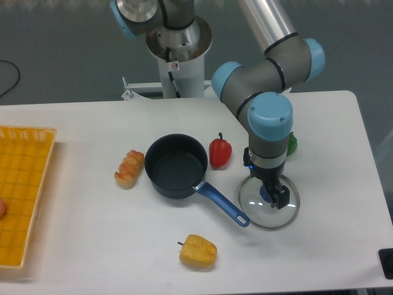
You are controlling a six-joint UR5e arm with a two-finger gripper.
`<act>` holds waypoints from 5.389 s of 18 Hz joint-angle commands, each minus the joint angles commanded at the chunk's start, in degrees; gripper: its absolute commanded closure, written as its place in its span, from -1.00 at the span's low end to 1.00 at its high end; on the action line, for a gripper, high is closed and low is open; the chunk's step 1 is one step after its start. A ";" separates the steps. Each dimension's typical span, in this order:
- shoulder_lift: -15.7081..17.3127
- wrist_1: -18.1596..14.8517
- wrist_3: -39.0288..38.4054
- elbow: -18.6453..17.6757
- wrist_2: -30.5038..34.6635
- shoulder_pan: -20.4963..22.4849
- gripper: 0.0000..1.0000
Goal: Pick up the yellow pepper
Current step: 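Lift the gripper off the glass lid and raise it, then move the open gripper over the yellow bell pepper and lower it, then close the gripper around the yellow bell pepper, then lift the yellow pepper up off the table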
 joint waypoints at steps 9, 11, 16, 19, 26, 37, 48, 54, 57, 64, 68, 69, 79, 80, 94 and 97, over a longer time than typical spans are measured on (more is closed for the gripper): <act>1.24 -0.18 -11.61 0.18 -0.02 -1.93 -1.00; 0.80 0.26 -15.81 0.09 -0.01 -2.37 -1.00; -2.71 4.12 -21.11 -0.35 5.68 -7.63 -1.00; -4.56 6.58 -20.59 -0.43 7.37 -9.05 -1.00; -4.92 7.73 -17.44 0.18 10.36 -9.93 -1.00; -9.04 7.56 3.23 2.02 10.62 -13.27 -1.00; -12.73 7.38 3.85 4.30 10.62 -15.29 -1.00; -14.50 7.56 3.58 6.24 10.44 -16.26 -1.00; -15.37 7.64 3.67 6.68 10.44 -16.43 -1.00; -16.43 7.56 3.85 6.95 10.44 -16.61 -1.00; -16.52 7.56 3.85 6.77 10.44 -16.87 -1.00; -16.52 7.56 3.85 6.69 10.36 -16.87 -0.98; -15.90 7.47 3.50 5.81 10.27 -16.96 -0.20; -15.82 7.47 3.32 5.81 10.27 -16.96 -0.17; -8.70 2.66 -1.15 3.44 9.74 -16.52 -0.09; -5.81 -4.73 -1.78 3.26 9.65 -14.77 -0.09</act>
